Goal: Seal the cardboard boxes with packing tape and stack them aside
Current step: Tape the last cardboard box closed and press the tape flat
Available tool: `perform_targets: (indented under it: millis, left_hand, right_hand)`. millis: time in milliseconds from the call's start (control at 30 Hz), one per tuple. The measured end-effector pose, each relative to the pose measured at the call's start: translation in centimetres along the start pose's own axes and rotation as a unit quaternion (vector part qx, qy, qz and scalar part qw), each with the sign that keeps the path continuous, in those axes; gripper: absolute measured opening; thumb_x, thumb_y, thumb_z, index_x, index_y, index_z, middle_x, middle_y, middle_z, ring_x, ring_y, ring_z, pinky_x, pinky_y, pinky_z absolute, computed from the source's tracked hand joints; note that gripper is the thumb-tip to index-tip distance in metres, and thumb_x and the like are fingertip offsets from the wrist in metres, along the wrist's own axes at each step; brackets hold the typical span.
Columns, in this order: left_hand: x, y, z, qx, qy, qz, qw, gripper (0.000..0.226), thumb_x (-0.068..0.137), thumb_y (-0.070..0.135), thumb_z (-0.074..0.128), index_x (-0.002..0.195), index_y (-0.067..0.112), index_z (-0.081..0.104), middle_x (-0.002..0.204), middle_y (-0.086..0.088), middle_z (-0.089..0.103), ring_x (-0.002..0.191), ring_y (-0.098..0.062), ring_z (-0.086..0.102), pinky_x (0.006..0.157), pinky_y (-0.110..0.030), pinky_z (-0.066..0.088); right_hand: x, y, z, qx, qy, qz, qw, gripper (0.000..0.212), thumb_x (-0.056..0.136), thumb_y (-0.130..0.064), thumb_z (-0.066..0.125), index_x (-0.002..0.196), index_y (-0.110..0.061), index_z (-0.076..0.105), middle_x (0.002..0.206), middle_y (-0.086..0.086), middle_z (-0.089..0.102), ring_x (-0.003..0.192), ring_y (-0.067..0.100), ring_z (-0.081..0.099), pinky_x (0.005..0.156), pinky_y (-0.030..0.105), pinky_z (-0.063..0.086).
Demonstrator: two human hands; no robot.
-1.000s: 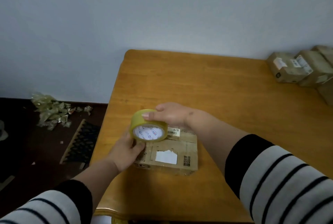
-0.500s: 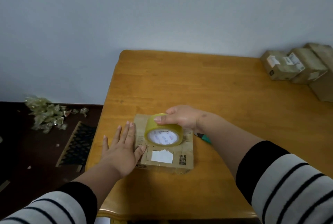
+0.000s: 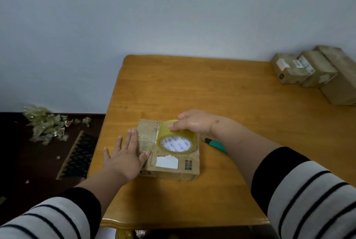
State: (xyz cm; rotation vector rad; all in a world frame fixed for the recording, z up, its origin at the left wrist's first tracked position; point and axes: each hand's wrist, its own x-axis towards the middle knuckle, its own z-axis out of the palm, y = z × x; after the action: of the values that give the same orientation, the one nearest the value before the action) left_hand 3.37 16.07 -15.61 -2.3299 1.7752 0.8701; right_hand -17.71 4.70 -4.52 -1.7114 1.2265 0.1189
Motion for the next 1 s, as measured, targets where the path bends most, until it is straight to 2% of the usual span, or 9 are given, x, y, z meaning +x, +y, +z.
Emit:
perform_targets:
  millis: [100,267,367,433,533,667,733,833,1000]
  left_hand:
    - [-0.2,0.4,-0.2,-0.009,0.011,-0.014,1.000,0.079,0.095,0.067,0.021,0.150,0.033,-0.026,0.159,0.015,-0.025,0.149,-0.019,-0.018,0.118,-0.058,-0.005]
    - [-0.6,1.5,-1.8,0.012,0.102,0.067,0.992,0.102,0.088,0.058,0.057,0.154,0.028,-0.014,0.163,0.008,-0.017,0.150,-0.019,-0.014,0.121,-0.054,-0.002]
    - [-0.5,2.9,-4.0,-0.151,0.014,0.134,0.979,0.123,0.070,0.039,0.085,0.156,0.034,-0.003,0.164,0.006,0.007,0.149,-0.018,0.011,0.120,-0.039,0.016]
    - [-0.5,3.6,-5.5,-0.287,-0.074,0.121,0.947,0.124,0.066,0.021,0.089,0.154,0.043,0.004,0.158,0.006,0.025,0.132,-0.014,0.035,0.109,-0.032,0.033]
    - [-0.4,4.2,-7.1,-0.310,-0.138,0.120,0.933,0.113,0.069,0.010,0.085,0.151,0.050,0.018,0.153,0.009,0.035,0.129,-0.014,0.042,0.106,-0.036,0.039]
    - [-0.3,4.9,-8.0,-0.285,-0.178,0.137,0.932,0.070,0.082,0.008,0.074,0.132,0.048,0.047,0.137,0.006,0.054,0.122,-0.014,0.050,0.096,-0.032,0.044]
    - [-0.2,5.3,-8.4,-0.251,-0.189,0.137,0.939,0.051,0.088,0.009,0.067,0.126,0.040,0.052,0.130,0.004,0.059,0.116,-0.016,0.056,0.086,-0.027,0.047]
    - [0.1,5.6,-8.8,-0.210,-0.177,0.134,0.952,0.029,0.093,0.020,0.064,0.118,0.029,0.054,0.124,0.003,0.062,0.110,-0.017,0.061,0.086,-0.027,0.049]
    - [0.7,5.6,-8.9,-0.204,-0.207,0.130,0.948,0.046,0.079,0.019,0.081,0.115,0.024,0.053,0.117,-0.004,0.066,0.111,-0.020,0.061,0.098,-0.036,0.048]
  right_hand:
    - [-0.1,0.3,0.0,-0.003,0.010,0.009,1.000,0.032,0.088,-0.055,0.063,0.076,-0.028,0.049,0.100,-0.003,0.057,0.094,0.019,0.054,0.088,0.035,0.043]
    - [0.0,-0.1,0.2,0.020,0.011,0.012,1.000,0.034,0.088,-0.049,0.066,0.070,-0.027,0.046,0.079,-0.010,0.049,0.079,0.013,0.049,0.073,0.030,0.037]
    - [-0.2,-0.5,0.3,0.027,0.016,0.005,0.999,0.032,0.089,-0.043,0.066,0.072,-0.020,0.052,0.081,-0.003,0.057,0.077,0.017,0.053,0.071,0.031,0.039]
    - [-0.5,-0.7,0.3,0.036,0.020,0.006,0.999,0.030,0.089,-0.042,0.066,0.074,-0.018,0.054,0.084,0.000,0.059,0.080,0.019,0.055,0.075,0.033,0.040]
    - [-0.6,-1.0,0.2,0.027,0.033,0.008,0.999,0.028,0.087,-0.037,0.067,0.073,-0.017,0.053,0.083,0.002,0.053,0.079,0.020,0.049,0.073,0.034,0.036]
    - [-0.6,-1.7,-0.2,0.004,0.054,0.001,0.999,0.027,0.083,-0.031,0.069,0.070,-0.015,0.051,0.079,0.002,0.046,0.074,0.019,0.042,0.066,0.032,0.031]
    - [-0.6,-1.8,-0.3,-0.007,0.051,-0.001,0.999,0.026,0.082,-0.029,0.070,0.070,-0.014,0.052,0.078,0.001,0.046,0.072,0.018,0.041,0.062,0.031,0.031]
    - [-0.4,-1.7,-0.3,-0.004,0.054,-0.001,0.999,0.024,0.081,-0.029,0.070,0.072,-0.013,0.054,0.083,0.002,0.049,0.074,0.018,0.043,0.064,0.032,0.033]
    - [0.1,-1.6,0.4,0.029,0.061,-0.005,0.998,0.017,0.079,-0.026,0.070,0.078,-0.013,0.059,0.083,0.003,0.050,0.073,0.018,0.044,0.063,0.031,0.033]
